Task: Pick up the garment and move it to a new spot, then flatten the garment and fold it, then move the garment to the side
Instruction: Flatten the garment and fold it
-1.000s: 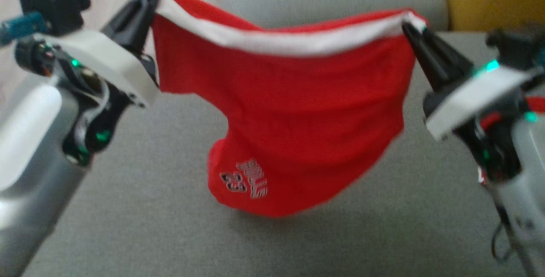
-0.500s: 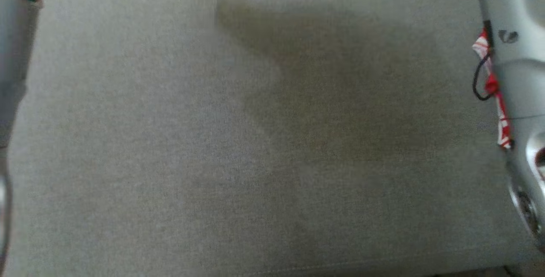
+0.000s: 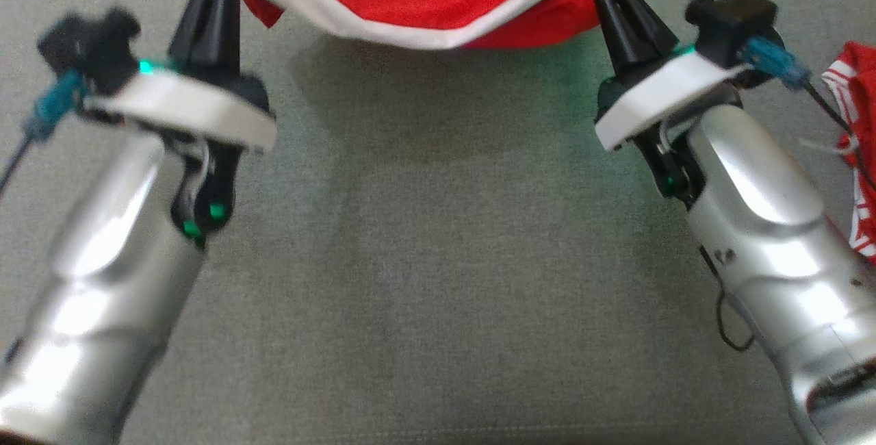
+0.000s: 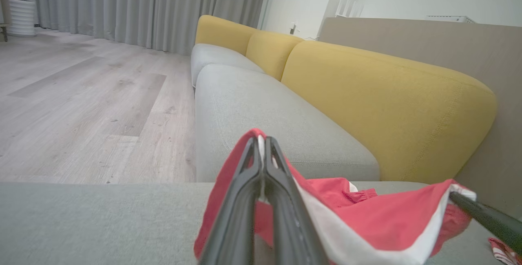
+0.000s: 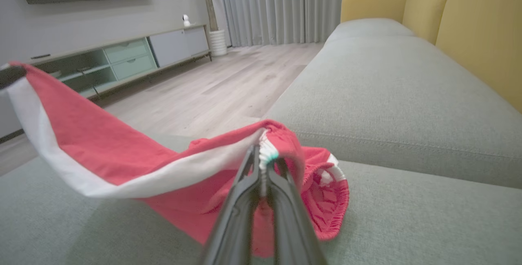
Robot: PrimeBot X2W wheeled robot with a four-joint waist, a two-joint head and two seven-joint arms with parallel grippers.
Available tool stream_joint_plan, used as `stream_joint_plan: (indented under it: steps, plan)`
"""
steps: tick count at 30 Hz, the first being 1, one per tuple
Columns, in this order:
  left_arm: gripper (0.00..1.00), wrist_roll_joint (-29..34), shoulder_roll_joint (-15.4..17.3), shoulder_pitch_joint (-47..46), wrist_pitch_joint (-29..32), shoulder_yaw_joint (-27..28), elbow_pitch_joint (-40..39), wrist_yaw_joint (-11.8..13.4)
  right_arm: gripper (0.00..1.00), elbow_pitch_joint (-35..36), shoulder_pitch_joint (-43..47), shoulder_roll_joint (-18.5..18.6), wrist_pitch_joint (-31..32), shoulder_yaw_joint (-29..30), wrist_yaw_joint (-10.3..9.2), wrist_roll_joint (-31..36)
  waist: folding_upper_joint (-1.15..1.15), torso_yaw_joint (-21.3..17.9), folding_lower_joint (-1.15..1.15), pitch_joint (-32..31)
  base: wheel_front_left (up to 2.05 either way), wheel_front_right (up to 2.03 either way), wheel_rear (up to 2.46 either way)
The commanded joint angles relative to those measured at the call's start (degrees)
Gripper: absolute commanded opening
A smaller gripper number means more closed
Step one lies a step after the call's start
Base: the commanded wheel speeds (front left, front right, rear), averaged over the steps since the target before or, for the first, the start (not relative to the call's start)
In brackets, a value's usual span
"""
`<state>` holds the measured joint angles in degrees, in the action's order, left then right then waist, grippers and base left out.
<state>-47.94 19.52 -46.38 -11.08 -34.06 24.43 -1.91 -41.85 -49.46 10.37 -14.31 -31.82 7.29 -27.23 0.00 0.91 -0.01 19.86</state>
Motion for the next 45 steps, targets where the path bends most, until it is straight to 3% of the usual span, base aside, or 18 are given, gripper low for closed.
stream_joint_plan:
  steps: [1, 11, 16, 22, 26, 31, 37, 45]
  plan:
    - [0.0, -0.49, 3.34, 1.84, -1.1, 2.12, -3.33, 0.71, 0.0, 4.2, 2.68, 0.7, -0.66, 0.05, 0.2, -0.63, 0.0, 0.15, 0.01, -1.98, 0.0, 0.0, 0.0]
    - [0.0, -1.73, 7.13, 24.36, -2.74, 1.41, -16.33, 5.6, 0.0, 18.24, 24.66, 4.11, -0.68, 3.57, 0.2, -1.42, 0.0, 1.9, 0.01, -13.94, 0.0, 0.0, 0.0]
    - [0.0, -1.7, 9.8, 35.83, -1.76, -0.03, -27.27, 10.85, 0.0, 27.41, 40.53, 4.85, -0.68, 7.81, 0.2, -0.3, 0.0, 3.24, 0.01, -20.27, 0.0, 0.0, 0.0]
    - [0.0, -1.78, 15.15, 46.85, 1.86, -0.28, -42.32, 18.62, 0.0, 40.44, 56.53, 4.2, 2.59, 13.69, 0.2, 1.53, 0.0, 2.89, 0.01, -22.06, 0.0, 0.0, 0.0]
    - [0.0, -2.79, 17.51, 50.46, 4.58, -0.43, -46.98, 21.16, 0.0, 46.26, 62.22, 2.32, 7.01, 15.13, 0.2, 1.69, 0.0, 1.88, 0.01, -21.59, 0.0, 0.0, 0.0]
    - [0.0, -4.06, 18.22, 47.57, 7.92, -1.08, -44.25, 19.05, 0.0, 46.64, 62.0, 0.27, 9.06, 16.02, 0.2, 2.23, 0.0, 0.9, 0.01, -19.7, 0.0, 0.0, 0.0]
    - [0.0, -3.62, 18.06, 34.66, 13.63, -1.84, -34.79, 12.77, 0.0, 43.15, 55.4, -1.83, 9.08, 16.12, 0.2, 2.77, 0.0, -1.49, 0.01, -13.56, 0.0, 0.0, 0.0]
    - [0.0, -2.01, 16.14, 14.2, 23.03, -3.38, -19.03, 5.51, 0.0, 33.55, 42.56, -6.35, 8.09, 15.28, 0.2, 1.77, 0.0, -8.35, 0.01, -4.79, 0.0, 0.0, 0.0]
